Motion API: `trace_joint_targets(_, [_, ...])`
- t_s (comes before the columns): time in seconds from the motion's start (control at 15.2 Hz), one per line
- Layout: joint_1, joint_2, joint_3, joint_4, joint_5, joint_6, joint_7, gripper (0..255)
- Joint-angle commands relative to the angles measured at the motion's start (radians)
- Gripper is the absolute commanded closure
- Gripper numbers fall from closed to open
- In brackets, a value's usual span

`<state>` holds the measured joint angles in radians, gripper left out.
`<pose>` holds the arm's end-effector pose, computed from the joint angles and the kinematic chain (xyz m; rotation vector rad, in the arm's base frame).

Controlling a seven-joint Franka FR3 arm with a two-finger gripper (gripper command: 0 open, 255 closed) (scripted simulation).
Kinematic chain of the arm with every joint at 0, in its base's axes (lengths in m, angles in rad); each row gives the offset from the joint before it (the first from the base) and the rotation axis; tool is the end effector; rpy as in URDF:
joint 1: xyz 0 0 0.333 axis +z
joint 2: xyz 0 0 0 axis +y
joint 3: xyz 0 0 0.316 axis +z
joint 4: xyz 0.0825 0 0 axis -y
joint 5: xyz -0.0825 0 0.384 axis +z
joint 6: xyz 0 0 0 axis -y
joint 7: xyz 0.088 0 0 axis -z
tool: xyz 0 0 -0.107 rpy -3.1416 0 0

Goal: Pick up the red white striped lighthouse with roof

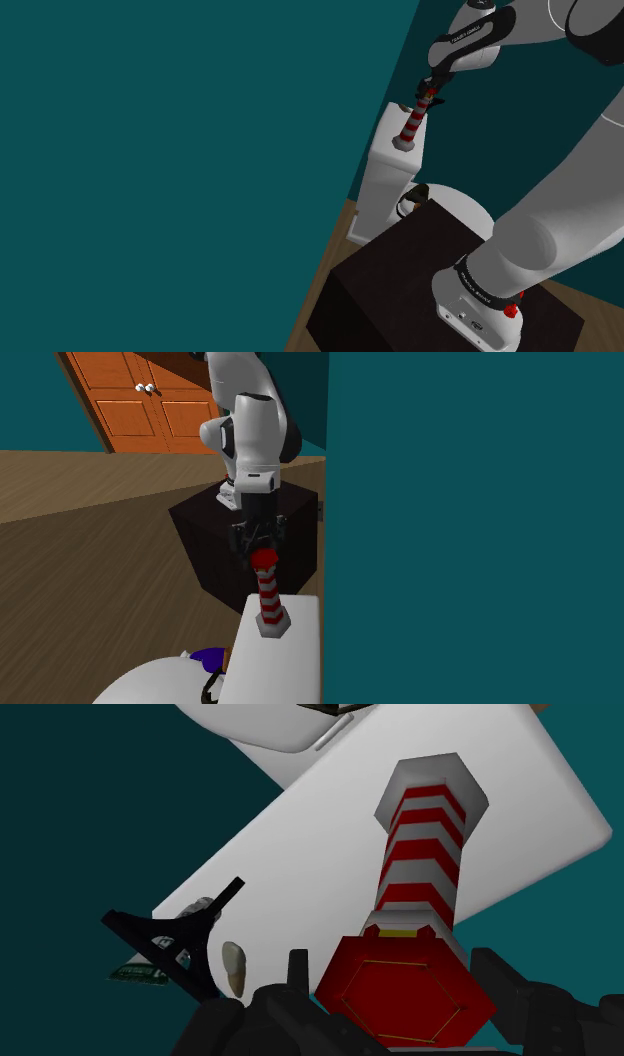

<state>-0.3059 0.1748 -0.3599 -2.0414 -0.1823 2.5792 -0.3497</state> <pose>0.4877 -0.3697 0.4022 2.7733 -0.2269 0.3287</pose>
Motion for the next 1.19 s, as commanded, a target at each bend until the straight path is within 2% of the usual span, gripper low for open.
trace_joint_targets(0.0, [0.000,0.001,0.001,-0.001,0.000,0.000,0.000,255])
trace_joint_targets(0.26, [0.000,0.000,0.000,-0.001,0.000,0.000,0.000,255])
trace_joint_targets(1.12, [0.008,-0.075,0.001,0.089,-0.004,-0.162,-0.019,255])
